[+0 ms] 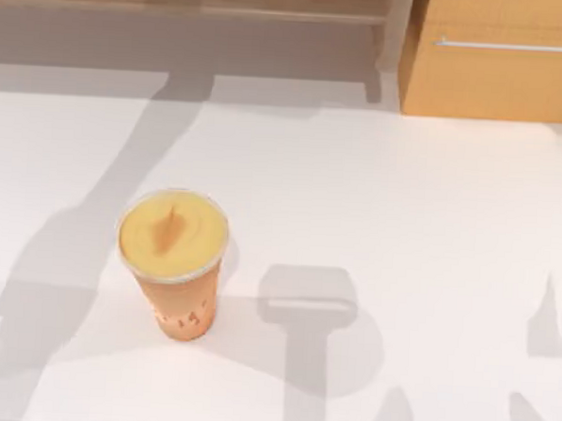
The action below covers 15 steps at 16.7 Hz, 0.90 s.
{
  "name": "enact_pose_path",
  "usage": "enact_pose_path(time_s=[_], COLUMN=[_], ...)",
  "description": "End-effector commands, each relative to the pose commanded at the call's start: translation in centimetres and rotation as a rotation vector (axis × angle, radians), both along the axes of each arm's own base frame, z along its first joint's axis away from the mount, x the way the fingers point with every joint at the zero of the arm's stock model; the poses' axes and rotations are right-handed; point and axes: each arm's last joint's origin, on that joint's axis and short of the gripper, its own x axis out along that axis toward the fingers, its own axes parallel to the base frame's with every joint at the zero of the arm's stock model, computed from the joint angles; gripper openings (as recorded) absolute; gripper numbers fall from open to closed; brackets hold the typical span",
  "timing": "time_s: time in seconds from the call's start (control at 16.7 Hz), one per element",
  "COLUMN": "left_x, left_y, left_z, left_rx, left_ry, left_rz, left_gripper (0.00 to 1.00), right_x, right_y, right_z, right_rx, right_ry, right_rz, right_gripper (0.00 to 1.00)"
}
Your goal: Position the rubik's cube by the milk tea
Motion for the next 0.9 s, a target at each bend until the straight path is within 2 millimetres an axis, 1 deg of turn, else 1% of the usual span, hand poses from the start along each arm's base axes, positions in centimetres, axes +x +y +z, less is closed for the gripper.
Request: enact_pose_path(time_s=[0.12,0.24,0.3,0.36,0.42,0.48,0.54,0.72,0.84,0.9], left_x=[-1.9,-4.1,-5.2,-6.1,-6.8,-7.2,-7.5,-8.5,-9.7,-10.5], left_y=[1.2,2.6,3.4,4.2,4.9,5.6,6.3,8.5,9.8,10.3], left_z=[1.5,2.4,2.4,2.0,1.1,-0.5,-2.5,-9.8,-14.6,-16.7], left_rx=[0.039,0.082,0.103,0.122,0.138,0.151,0.160,0.147,0.111,0.089], left_ry=[0.026,0.083,0.126,0.184,0.262,0.357,0.470,0.859,1.117,1.235], left_rz=[-0.022,-0.046,-0.058,-0.069,-0.078,-0.085,-0.090,-0.075,-0.042,-0.021], left_gripper=[0.00,0.00,0.00,0.00,0.00,0.00,0.00,0.00,0.00,0.00], right_x=[0.0,0.0,0.0,0.0,0.0,0.0,0.0,0.0,0.0,0.0], right_y=[0.0,0.0,0.0,0.0,0.0,0.0,0.0,0.0,0.0,0.0], right_z=[0.0,0.0,0.0,0.0,0.0,0.0,0.0,0.0,0.0,0.0], right_rx=[0.000,0.000,0.000,0.000,0.000,0.000,0.000,0.000,0.000,0.000], right_ry=[0.000,0.000,0.000,0.000,0.000,0.000,0.000,0.000,0.000,0.000], right_rz=[0.000,0.000,0.000,0.000,0.000,0.000,0.000,0.000,0.000,0.000], right_gripper=[1.00,1.00,1.00,1.00,1.00,1.00,1.00,1.00,1.00,1.00])
